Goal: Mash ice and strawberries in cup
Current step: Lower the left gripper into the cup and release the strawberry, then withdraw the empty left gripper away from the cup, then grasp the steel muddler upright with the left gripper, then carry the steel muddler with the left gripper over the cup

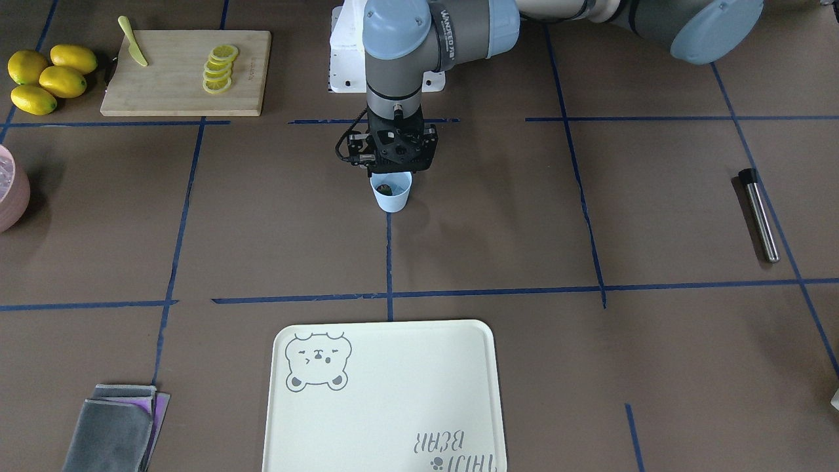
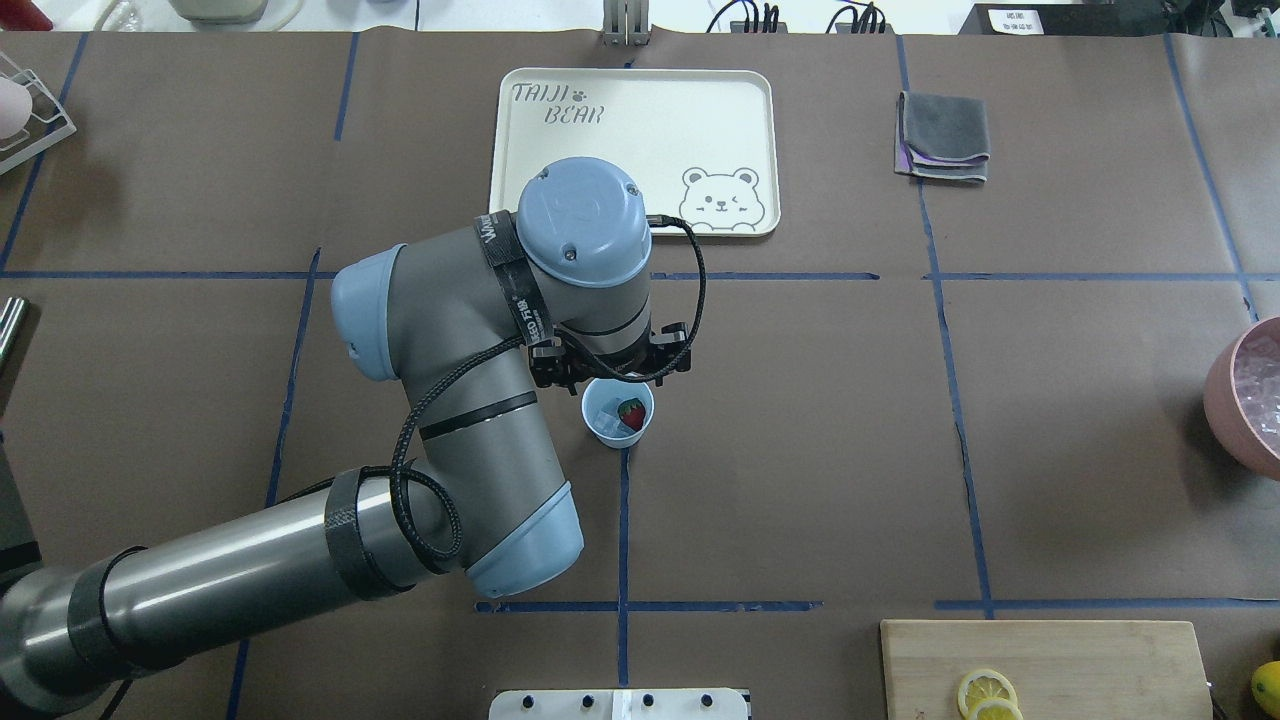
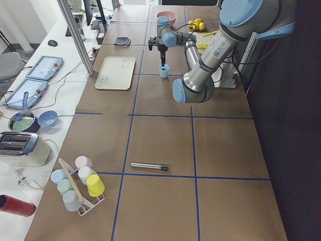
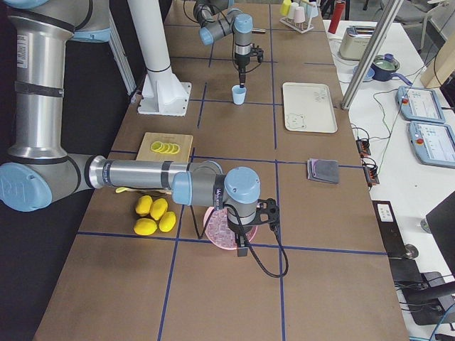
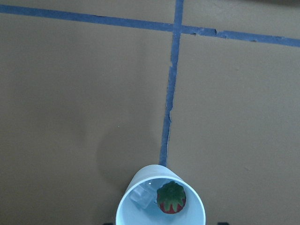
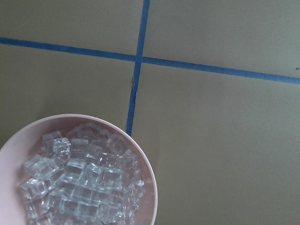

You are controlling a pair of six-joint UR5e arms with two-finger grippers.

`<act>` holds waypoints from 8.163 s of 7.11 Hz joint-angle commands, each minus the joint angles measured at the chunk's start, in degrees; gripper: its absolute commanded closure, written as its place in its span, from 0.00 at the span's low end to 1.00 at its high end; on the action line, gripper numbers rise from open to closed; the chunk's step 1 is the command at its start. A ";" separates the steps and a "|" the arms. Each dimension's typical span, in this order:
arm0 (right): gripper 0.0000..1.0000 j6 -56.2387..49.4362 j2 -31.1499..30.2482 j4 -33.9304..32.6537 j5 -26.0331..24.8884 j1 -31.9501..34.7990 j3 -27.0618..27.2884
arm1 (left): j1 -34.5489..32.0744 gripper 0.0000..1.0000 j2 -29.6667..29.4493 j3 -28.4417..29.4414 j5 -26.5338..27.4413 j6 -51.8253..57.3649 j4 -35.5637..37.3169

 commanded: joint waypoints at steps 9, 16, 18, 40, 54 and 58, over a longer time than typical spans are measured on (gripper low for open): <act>0.00 0.00 -0.18 0.01 0.09 0.00 -0.06 | -41.34 0.00 39.80 -11.58 -21.15 64.52 -0.14; 0.00 0.00 -0.61 1.15 0.09 0.00 -0.06 | -48.42 0.00 49.77 12.89 -23.90 61.87 -36.32; 0.00 0.00 -0.70 1.24 0.09 0.00 -0.06 | -43.89 0.00 49.59 20.14 -23.37 50.14 -52.29; 0.00 0.09 -1.05 1.59 0.09 0.00 0.38 | -42.10 0.95 34.95 13.40 -20.91 52.76 -57.44; 0.00 0.17 -0.97 1.59 0.18 0.00 0.90 | -7.08 1.00 20.68 9.96 7.52 46.81 -121.75; 0.00 0.17 -0.70 1.59 0.09 0.00 0.64 | 5.89 1.00 21.12 11.53 19.08 58.53 -122.48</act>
